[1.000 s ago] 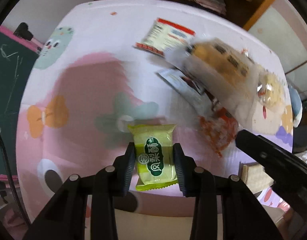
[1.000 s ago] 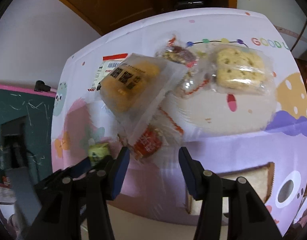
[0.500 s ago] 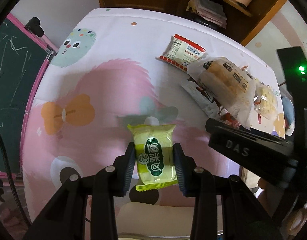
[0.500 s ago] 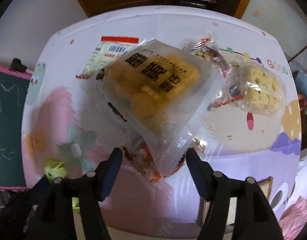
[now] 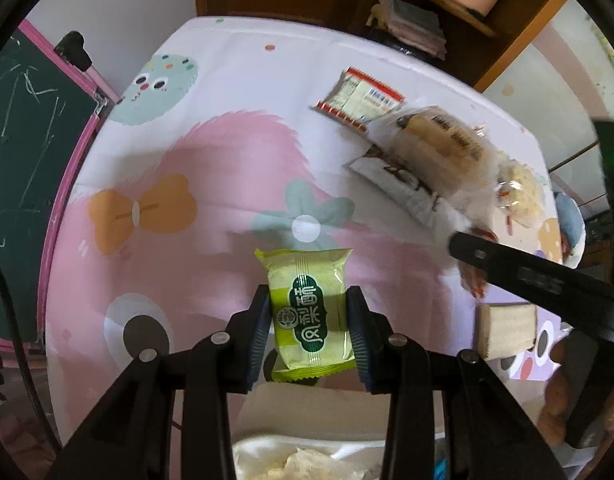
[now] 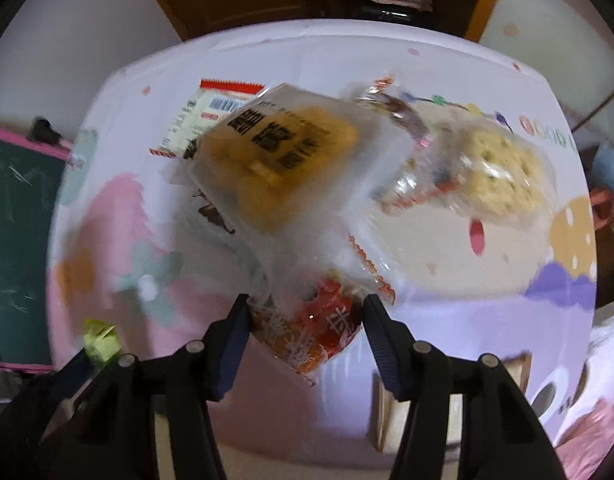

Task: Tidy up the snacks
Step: 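Carry the green packet and red-wrapped snack over the tray and release them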

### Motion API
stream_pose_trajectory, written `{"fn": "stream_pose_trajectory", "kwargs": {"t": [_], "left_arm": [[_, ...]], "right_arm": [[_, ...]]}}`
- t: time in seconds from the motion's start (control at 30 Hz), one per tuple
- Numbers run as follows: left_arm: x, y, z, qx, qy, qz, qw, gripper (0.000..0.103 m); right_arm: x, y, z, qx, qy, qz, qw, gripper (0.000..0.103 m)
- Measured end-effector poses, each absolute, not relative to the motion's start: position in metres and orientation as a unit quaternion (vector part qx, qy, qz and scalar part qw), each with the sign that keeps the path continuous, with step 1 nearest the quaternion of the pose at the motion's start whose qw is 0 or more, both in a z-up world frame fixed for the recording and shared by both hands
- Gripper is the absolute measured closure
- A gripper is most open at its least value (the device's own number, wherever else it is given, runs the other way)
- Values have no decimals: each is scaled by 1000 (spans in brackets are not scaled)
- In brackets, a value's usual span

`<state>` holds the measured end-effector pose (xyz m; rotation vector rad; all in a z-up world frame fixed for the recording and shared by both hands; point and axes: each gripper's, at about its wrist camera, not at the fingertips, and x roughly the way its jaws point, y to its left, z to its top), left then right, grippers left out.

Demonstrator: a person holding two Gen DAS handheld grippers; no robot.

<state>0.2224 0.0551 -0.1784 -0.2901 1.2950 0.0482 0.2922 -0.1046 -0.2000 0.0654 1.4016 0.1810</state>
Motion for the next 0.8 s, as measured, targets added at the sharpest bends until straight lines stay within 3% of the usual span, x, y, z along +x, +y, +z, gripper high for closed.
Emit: {"fn": "stream_pose_trajectory", "kwargs": {"t": [0.53, 0.8], "left_arm": [[104, 16, -28, -67, 448, -122, 883, 68], [38, 7, -18, -26, 428, -150, 891, 68]], "right_arm": [[105, -201, -37, 95, 467, 177, 861, 46], [18, -207, -16, 64, 385, 155, 908, 45]]}}
